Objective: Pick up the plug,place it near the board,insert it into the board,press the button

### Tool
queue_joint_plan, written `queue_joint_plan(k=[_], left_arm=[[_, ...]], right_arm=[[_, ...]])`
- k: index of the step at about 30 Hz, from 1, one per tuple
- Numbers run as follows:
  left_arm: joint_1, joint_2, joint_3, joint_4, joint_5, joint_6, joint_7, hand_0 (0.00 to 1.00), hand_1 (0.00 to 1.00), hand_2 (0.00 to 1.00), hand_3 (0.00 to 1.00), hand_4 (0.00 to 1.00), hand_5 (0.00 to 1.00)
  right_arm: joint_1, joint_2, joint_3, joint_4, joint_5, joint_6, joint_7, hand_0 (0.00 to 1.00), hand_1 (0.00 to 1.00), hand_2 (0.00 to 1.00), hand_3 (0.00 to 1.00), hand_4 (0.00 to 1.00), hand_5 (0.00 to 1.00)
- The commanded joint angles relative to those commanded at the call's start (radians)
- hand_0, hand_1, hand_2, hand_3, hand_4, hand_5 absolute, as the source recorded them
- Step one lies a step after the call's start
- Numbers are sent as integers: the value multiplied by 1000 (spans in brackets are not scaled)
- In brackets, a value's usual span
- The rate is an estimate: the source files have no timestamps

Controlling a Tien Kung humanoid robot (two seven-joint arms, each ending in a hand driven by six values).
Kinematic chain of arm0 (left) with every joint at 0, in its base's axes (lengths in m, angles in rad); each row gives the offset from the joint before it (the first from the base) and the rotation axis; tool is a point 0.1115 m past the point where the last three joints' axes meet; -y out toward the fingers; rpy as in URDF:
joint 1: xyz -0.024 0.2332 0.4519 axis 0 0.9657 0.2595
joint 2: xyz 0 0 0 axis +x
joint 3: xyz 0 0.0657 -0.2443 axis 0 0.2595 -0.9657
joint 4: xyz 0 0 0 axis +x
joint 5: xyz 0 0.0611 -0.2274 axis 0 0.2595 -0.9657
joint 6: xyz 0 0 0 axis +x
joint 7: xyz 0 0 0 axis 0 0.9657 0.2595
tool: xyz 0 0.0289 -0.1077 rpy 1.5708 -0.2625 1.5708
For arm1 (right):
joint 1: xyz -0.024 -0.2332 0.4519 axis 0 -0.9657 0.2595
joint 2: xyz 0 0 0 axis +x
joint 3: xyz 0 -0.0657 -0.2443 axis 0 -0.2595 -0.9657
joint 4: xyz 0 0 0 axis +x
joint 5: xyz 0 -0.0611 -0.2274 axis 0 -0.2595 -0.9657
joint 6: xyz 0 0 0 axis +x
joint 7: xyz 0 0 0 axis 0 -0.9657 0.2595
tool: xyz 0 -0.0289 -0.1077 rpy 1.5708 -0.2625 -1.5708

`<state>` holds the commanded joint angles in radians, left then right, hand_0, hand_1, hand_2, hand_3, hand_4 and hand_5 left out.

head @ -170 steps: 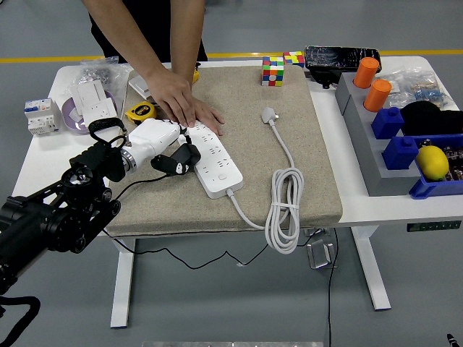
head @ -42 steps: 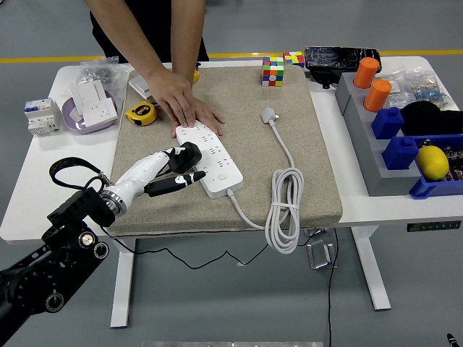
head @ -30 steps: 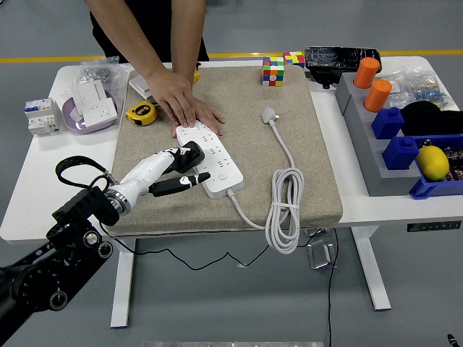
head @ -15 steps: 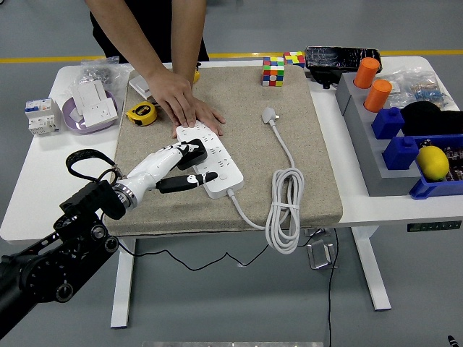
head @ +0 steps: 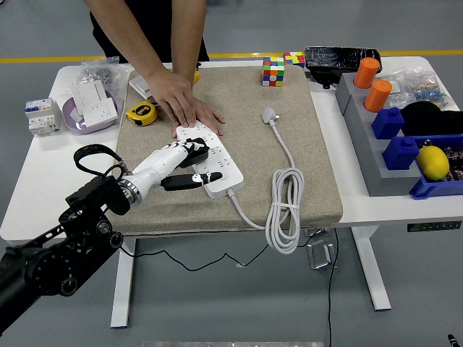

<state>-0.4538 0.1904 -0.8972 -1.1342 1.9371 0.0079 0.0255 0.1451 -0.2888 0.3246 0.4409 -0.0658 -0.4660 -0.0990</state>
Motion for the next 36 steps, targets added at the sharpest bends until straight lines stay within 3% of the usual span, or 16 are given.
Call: queue_joint_plan(k=[11,23,30,36], left_arm=[[-19,1,-5,36,6,5,-11,998,996,947,900,998,998],[-18,10,-10,7,18,13,-20,998,996,944,896,998,998],[-7,22,-30,-80,15,16,-15,998,996,937,895,998,998],[23,39,-76,-231,39,11,28,998,989,918,884,998,998]], right_arm=[[1,0,1,0,2,1,0,944,843,781,794,998,998],[4,1,3,0,1,0,0,946,843,780,795,998,998],[2,1,2,-1,3,0,0,946,843,780,793,998,998],[-1,2,4,0,1,0,0,945,843,780,793,998,998]])
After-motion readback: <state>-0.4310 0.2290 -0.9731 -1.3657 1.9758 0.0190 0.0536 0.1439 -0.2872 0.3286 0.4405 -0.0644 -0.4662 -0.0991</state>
